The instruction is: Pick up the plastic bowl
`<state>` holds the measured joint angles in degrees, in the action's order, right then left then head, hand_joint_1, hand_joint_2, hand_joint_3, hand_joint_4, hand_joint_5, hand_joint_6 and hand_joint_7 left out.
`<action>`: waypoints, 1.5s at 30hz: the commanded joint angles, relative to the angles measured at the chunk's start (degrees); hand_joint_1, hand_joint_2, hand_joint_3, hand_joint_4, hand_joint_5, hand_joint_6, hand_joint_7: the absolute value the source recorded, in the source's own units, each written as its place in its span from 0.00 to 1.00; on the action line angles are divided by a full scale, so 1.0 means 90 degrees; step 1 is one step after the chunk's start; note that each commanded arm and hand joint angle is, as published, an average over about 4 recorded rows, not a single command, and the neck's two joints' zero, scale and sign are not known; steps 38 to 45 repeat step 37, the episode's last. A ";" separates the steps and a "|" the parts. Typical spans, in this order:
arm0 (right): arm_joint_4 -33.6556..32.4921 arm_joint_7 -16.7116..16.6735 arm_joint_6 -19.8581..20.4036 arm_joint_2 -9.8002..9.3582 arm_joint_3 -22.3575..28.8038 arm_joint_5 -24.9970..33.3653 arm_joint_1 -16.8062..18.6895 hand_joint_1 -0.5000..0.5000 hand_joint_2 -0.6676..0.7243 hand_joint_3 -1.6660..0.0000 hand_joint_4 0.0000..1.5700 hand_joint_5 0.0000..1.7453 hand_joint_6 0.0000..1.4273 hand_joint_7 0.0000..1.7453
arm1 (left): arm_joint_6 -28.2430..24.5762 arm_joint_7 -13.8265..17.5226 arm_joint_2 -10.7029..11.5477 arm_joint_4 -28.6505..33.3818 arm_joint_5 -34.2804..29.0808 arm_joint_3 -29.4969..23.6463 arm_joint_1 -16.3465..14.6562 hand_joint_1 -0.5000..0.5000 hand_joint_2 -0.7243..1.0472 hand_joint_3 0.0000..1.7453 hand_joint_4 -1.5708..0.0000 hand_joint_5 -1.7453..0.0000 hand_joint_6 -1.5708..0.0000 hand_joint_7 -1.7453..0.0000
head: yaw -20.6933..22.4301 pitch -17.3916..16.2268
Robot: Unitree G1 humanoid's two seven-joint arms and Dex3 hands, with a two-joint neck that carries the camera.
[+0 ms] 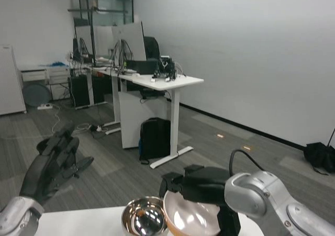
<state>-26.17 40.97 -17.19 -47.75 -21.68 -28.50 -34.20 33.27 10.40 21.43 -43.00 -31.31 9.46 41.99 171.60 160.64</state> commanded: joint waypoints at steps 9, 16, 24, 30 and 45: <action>-0.0031 0.0030 0.0040 -0.0004 0.0248 -0.0075 0.0104 0.06 0.05 0.14 0.72 0.81 0.88 0.64 | 0.0034 0.0026 0.0129 0.0252 -0.0134 -0.0041 -0.0214 0.00 0.90 0.05 1.00 1.00 0.95 0.96 | -0.0026 -0.0271; -0.0021 0.0032 0.0064 -0.0002 0.0290 -0.0080 0.0138 0.08 0.05 0.14 0.71 0.83 0.88 0.64 | 0.0034 0.0026 0.0129 0.0261 -0.0144 -0.0055 -0.0231 0.00 0.90 0.05 1.00 1.00 0.95 0.96 | 0.0016 -0.0356; 0.0018 0.0028 0.0079 0.0003 0.0333 -0.0080 0.0138 0.07 0.05 0.14 0.72 0.83 0.88 0.64 | 0.0034 0.0026 0.0119 0.0222 -0.0139 -0.0065 -0.0192 0.00 0.90 0.05 1.00 1.00 0.95 0.96 | 0.0041 -0.0463; 0.0066 0.0028 0.0113 0.0023 0.0377 -0.0075 0.0138 0.06 0.05 0.14 0.73 0.83 0.88 0.64 | 0.0034 0.0026 0.0105 0.0159 -0.0134 -0.0065 -0.0144 0.00 0.90 0.05 1.00 1.00 0.95 0.96 | 0.0043 -0.0500; 0.0135 0.0028 0.0129 0.0049 0.0413 -0.0075 0.0128 0.07 0.05 0.14 0.73 0.78 0.88 0.64 | 0.0034 0.0026 0.0090 0.0094 -0.0134 -0.0065 -0.0082 0.00 0.90 0.05 1.00 1.00 0.95 0.96 | 0.0060 -0.0548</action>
